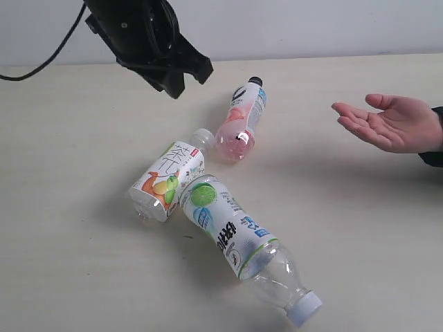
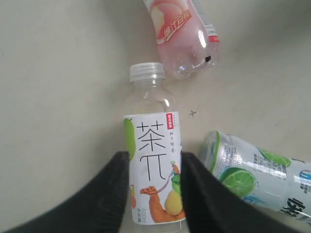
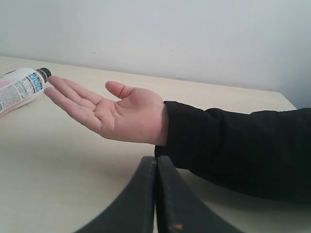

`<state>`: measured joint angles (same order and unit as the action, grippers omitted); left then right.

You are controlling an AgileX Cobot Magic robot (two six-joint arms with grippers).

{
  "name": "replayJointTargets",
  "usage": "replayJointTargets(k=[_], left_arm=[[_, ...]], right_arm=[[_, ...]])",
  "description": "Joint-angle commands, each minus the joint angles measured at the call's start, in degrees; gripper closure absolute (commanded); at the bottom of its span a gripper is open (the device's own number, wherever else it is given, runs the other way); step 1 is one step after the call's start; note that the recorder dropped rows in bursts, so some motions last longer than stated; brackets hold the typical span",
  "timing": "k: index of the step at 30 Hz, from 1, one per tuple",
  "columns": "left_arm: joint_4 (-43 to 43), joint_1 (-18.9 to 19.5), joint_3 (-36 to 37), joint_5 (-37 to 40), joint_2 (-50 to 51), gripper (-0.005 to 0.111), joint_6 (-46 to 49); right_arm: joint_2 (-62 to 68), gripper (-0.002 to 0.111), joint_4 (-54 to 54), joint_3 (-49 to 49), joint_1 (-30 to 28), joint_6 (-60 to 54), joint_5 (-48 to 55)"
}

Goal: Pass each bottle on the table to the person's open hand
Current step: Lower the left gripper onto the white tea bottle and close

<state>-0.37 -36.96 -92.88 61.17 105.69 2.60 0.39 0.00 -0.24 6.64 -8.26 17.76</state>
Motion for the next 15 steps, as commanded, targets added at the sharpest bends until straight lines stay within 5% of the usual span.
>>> replayJointTargets(k=[1,4,15], left_arm=[[-1.1,-0.2,-0.2,-0.7,3.4,0.038,-0.1],[-1.1,-0.2,-0.2,-2.1,5.1,0.027,-0.1],[-1.4,-0.2,-0.4,-4.6,9.4,0.027,0.2]], right_arm=[[-0.4,0.108,0.0,0.2,0.1,0.0,-0.7],[-0.4,0.108,0.0,0.2,0.1,0.0,-0.7],[-0.4,0.108,0.0,0.2,0.1,0.0,-0.7]])
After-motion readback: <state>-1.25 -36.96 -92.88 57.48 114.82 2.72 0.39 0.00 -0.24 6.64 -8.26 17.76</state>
